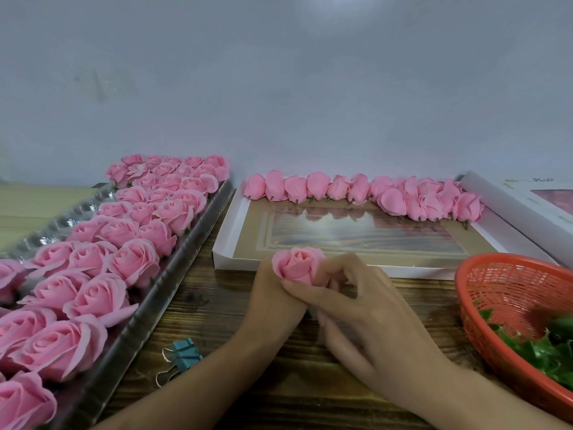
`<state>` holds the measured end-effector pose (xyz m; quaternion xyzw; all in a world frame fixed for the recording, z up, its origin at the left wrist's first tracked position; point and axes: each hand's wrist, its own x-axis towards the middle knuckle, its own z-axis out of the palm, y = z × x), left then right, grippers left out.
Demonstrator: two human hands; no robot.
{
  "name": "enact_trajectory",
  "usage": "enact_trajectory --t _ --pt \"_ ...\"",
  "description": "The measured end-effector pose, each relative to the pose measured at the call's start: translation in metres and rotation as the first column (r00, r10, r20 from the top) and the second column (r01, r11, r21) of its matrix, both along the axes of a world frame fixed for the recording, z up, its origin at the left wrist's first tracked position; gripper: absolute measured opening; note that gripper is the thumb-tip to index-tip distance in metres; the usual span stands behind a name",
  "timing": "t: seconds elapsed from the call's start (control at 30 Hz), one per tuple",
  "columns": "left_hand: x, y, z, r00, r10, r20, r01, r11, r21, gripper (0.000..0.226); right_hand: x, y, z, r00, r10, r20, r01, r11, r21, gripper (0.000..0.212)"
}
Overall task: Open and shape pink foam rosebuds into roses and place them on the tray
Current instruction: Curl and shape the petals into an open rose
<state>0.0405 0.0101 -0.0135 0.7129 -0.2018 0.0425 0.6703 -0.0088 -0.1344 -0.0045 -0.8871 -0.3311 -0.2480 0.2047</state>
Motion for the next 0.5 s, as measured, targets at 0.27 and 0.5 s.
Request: enact_trajectory --t 0.27,0.5 --pt "-0.0005 -0.0017 0.0065 0.999 -0.013 -0.037 0.008 0.992 -0.127 0.013 0.0067 -0.0022 -0.0039 0.983 0.149 -0.109 -0.113 0.954 0.279 0.039" --pt "-0.0034 -0.002 0.0006 0.992 -0.008 -0.129 -0.003 0.996 -0.085 0.037 0.0076 -0.0049 -0.0044 0.982 0.154 -0.106 -0.072 0.834 0.547 0.019"
